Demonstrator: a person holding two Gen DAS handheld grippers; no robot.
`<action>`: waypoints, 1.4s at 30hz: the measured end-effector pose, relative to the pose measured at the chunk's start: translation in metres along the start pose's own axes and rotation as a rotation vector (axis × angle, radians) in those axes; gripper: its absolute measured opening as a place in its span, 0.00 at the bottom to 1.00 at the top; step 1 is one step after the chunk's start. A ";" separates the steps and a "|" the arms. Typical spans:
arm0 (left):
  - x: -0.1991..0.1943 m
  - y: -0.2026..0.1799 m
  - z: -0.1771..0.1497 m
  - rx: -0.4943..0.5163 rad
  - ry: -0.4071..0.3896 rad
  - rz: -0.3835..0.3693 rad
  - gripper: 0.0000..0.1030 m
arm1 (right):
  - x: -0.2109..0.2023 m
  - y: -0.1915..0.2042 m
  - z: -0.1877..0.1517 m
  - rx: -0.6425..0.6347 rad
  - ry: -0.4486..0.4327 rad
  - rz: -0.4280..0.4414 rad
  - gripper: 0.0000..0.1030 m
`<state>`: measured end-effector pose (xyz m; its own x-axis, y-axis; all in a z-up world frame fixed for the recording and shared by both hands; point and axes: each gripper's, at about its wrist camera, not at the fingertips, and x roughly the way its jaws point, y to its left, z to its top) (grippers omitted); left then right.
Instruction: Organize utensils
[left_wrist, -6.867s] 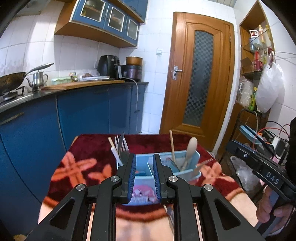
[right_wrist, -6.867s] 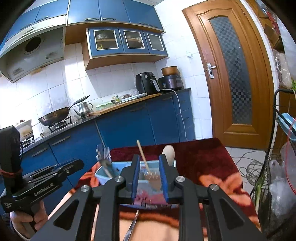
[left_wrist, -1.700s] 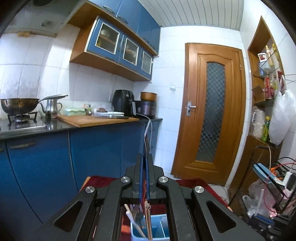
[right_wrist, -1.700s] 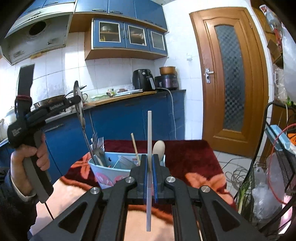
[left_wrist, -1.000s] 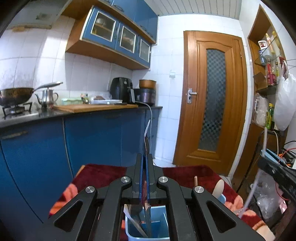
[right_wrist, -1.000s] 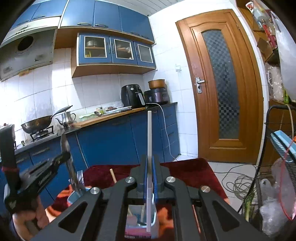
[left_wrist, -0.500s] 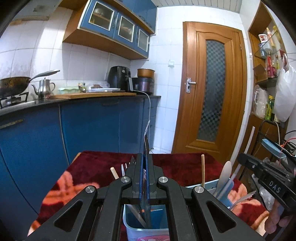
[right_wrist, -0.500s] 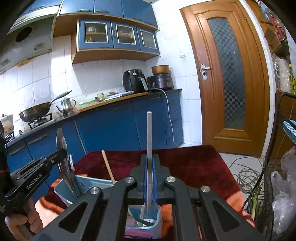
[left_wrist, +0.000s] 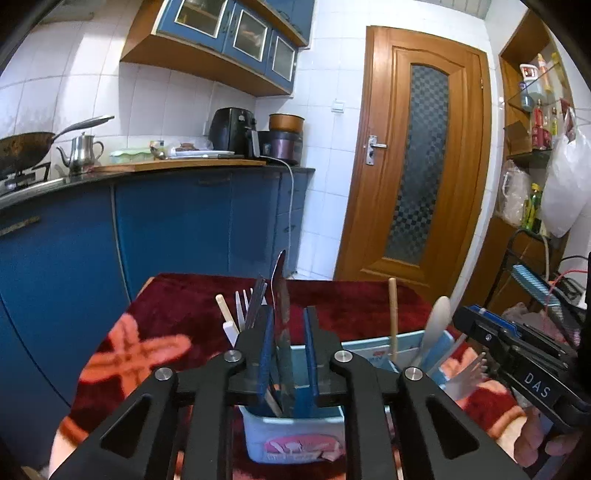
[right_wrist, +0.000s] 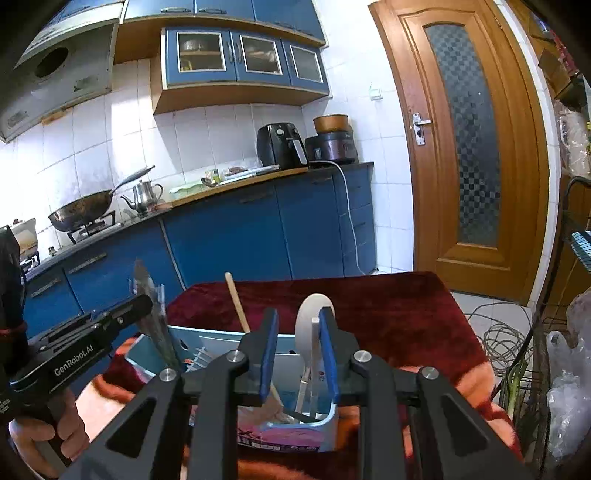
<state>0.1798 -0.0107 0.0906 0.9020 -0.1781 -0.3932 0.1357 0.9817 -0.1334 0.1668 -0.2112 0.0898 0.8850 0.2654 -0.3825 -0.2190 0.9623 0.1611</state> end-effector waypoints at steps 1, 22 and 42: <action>-0.004 0.000 0.000 -0.005 0.003 -0.006 0.16 | -0.004 0.001 0.000 0.000 -0.007 0.000 0.26; -0.129 -0.009 -0.002 0.037 -0.043 0.015 0.16 | -0.127 0.052 -0.009 -0.034 -0.096 0.052 0.31; -0.187 -0.009 -0.095 0.053 -0.091 0.123 0.64 | -0.168 0.061 -0.107 -0.073 -0.118 0.011 0.63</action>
<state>-0.0292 0.0079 0.0793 0.9464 -0.0523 -0.3189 0.0417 0.9983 -0.0399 -0.0396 -0.1906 0.0670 0.9238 0.2709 -0.2704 -0.2539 0.9624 0.0966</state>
